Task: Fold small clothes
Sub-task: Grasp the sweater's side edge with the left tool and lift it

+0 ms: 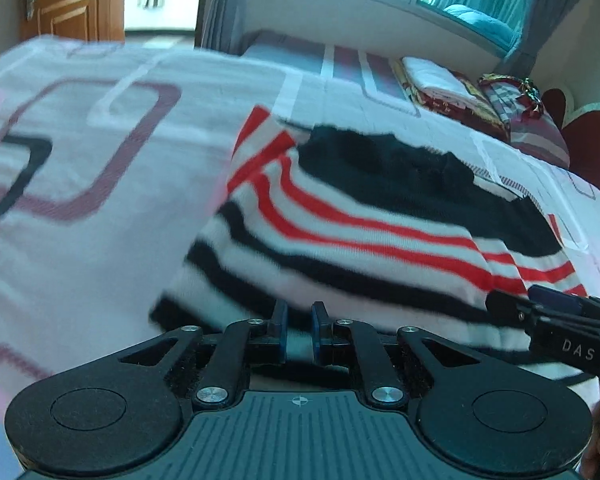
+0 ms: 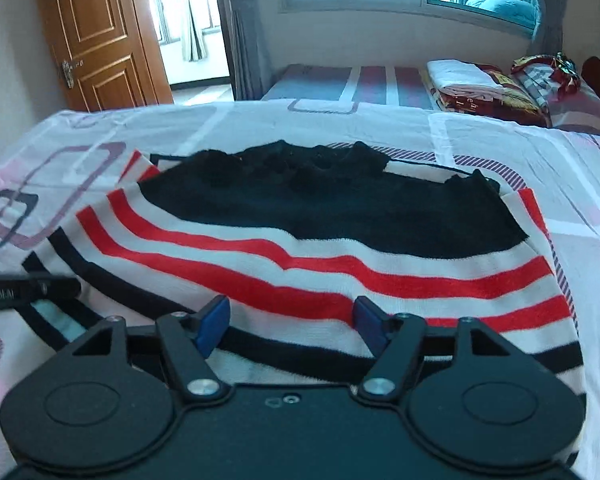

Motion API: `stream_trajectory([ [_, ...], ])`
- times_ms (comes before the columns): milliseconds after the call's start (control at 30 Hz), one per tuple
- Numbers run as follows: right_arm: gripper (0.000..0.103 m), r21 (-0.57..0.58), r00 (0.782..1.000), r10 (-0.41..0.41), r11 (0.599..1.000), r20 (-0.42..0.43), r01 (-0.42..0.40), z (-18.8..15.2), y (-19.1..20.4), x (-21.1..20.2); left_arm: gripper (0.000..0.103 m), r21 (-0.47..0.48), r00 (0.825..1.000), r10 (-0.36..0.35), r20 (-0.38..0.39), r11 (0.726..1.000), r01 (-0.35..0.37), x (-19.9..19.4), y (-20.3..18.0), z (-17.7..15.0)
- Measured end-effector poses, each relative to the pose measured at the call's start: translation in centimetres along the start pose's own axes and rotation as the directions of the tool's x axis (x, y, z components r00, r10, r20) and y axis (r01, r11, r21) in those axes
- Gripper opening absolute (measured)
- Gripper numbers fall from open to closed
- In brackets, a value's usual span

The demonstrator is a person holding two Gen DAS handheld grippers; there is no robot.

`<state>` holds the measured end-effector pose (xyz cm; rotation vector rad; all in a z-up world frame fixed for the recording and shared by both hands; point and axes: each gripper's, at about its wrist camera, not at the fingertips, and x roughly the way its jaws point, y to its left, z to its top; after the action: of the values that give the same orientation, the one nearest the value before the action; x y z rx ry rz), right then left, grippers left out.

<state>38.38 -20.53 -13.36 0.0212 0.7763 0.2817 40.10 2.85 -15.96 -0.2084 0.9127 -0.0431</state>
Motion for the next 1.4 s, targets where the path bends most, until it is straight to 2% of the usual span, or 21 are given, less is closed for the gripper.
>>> stream_trajectory([
  [200,0.067,0.016,1.000,0.006,1.000,-0.005,-0.005,-0.9,-0.2,-0.5,0.011,-0.030,1.000,-0.015,-0.011,0.999,0.015,-0.6,0.3,-2.2],
  [267,0.067,0.022,1.000,0.005,1.000,-0.005,-0.005,-1.2,-0.4,-0.6,0.011,-0.091,0.998,-0.055,-0.033,0.994,0.052,-0.8,0.8,-2.7],
  [300,0.067,0.025,1.000,0.006,1.000,-0.005,-0.005,-1.3,-0.4,-0.6,0.017,-0.141,0.995,-0.086,-0.046,0.987,0.079,-0.7,1.3,-3.0],
  [333,0.067,0.028,1.000,0.007,1.000,-0.005,-0.007,-1.4,-0.4,-0.7,0.030,-0.196,0.992,-0.113,-0.052,0.976,0.100,-0.7,1.8,-3.5],
  [367,0.067,0.031,1.000,0.009,0.999,-0.005,-0.008,-1.5,-0.5,-0.8,0.079,-0.256,0.989,-0.143,-0.045,0.958,0.127,-0.7,2.3,-4.0],
  [400,0.067,0.033,1.000,0.012,0.999,-0.003,-0.012,-1.5,-0.5,-0.9,0.102,-0.321,0.987,-0.162,-0.003,0.935,0.152,-0.9,3.0,-4.7],
  [433,0.068,0.034,1.000,0.013,0.999,-0.003,-0.013,-1.6,-0.4,-0.9,0.103,-0.362,0.985,-0.158,0.068,0.916,0.172,-1.4,3.4,-5.3],
  [500,0.068,0.029,1.000,0.015,0.999,-0.006,-0.015,-1.8,-0.4,-0.9,0.103,-0.386,0.976,-0.178,0.123,0.898,0.212,-1.2,3.9,-5.4],
  [567,0.068,0.027,1.000,0.015,1.000,-0.005,-0.015,-2.1,-0.5,-0.9,0.103,-0.409,0.974,-0.194,0.114,0.884,0.224,-0.2,4.1,-5.1],
  [667,0.068,0.033,1.000,0.020,0.999,-0.006,-0.020,-2.2,-0.7,-0.9,0.102,-0.480,0.967,-0.231,0.107,0.840,0.254,1.4,4.6,-5.0],
  [733,0.068,0.039,1.000,0.021,0.999,-0.002,-0.021,-2.2,-0.8,-0.9,0.097,-0.495,0.965,-0.231,0.124,0.829,0.262,2.2,4.7,-4.8],
  [867,0.067,0.036,1.000,0.018,0.999,0.012,-0.018,-2.1,-0.9,-0.8,0.066,-0.528,0.955,-0.257,0.147,0.796,0.296,4.7,4.7,-3.8],
  [967,0.065,0.041,1.000,0.012,0.999,0.028,-0.013,-1.8,-1.0,-0.7,0.065,-0.548,0.952,-0.251,0.176,0.779,0.306,6.1,4.5,-2.8],
  [1067,0.056,0.050,0.998,-0.014,0.999,0.056,0.011,-1.1,-1.3,-0.9,0.063,-0.572,0.951,-0.238,0.196,0.761,0.308,7.0,4.0,-1.9],
  [1100,0.055,0.049,0.998,-0.030,0.998,0.062,0.027,-0.6,-1.3,-0.8,0.043,-0.576,0.954,-0.227,0.195,0.761,0.298,7.3,3.8,-1.7],
  [1133,0.053,0.048,0.997,-0.045,0.998,0.066,0.041,-0.3,-1.4,-0.5,0.032,-0.579,0.956,-0.225,0.185,0.761,0.292,7.7,3.8,-1.5],
  [1167,0.053,0.045,0.996,-0.063,0.997,0.069,0.060,0.2,-1.6,-0.2,0.028,-0.591,0.953,-0.240,0.183,0.748,0.302,8.2,3.9,-1.5],
  [1233,0.055,0.029,0.997,-0.070,0.997,0.043,0.069,0.3,-1.4,1.0,0.027,-0.584,0.955,-0.229,0.188,0.756,0.296,8.1,3.7,-1.4],
  [1267,0.056,-0.007,0.998,-0.057,0.998,-0.013,0.057,-0.1,-1.0,2.2,0.021,-0.568,0.956,-0.219,0.194,0.770,0.292,7.9,3.3,-1.1],
  [1333,0.056,-0.114,0.995,-0.091,0.989,0.033,0.095,-1.2,0.2,2.8,0.019,-0.520,0.952,-0.208,0.222,0.801,0.297,7.1,2.4,-0.5],
  [1400,0.056,-0.064,0.997,-0.075,0.995,0.033,0.077,-1.2,-0.5,3.0,0.019,-0.431,0.940,-0.213,0.267,0.846,0.315,5.9,0.8,0.6],
])
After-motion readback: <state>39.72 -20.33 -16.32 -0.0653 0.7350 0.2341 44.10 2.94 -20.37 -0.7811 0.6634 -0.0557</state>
